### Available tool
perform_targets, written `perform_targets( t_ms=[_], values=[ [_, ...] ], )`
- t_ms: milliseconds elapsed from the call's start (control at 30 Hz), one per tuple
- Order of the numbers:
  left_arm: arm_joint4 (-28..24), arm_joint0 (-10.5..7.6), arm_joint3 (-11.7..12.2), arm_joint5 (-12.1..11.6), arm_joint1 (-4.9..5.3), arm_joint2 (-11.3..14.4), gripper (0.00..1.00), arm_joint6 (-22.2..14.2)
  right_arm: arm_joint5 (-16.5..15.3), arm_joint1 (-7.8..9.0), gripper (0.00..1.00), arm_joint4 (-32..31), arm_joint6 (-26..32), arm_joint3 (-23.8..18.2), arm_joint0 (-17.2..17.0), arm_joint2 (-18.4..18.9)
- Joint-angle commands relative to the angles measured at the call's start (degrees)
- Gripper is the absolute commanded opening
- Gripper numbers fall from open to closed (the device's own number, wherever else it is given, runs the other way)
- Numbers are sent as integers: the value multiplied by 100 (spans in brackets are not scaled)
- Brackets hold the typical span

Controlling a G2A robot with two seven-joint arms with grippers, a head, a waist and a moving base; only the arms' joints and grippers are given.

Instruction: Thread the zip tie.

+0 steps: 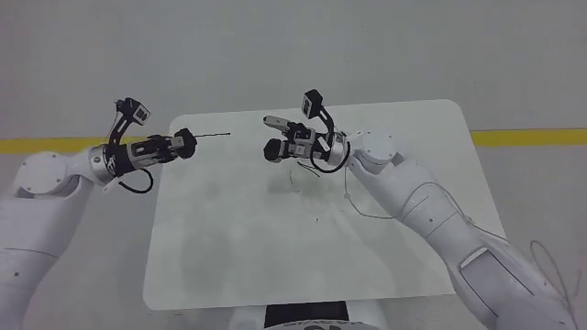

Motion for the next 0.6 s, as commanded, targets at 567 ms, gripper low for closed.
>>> perform_targets(
  t_ms=[567],
  values=[
    [-534, 39, 144, 182, -172, 502, 0, -483, -1017, -427, 100, 591, 457, 632, -85, -320]
  ],
)
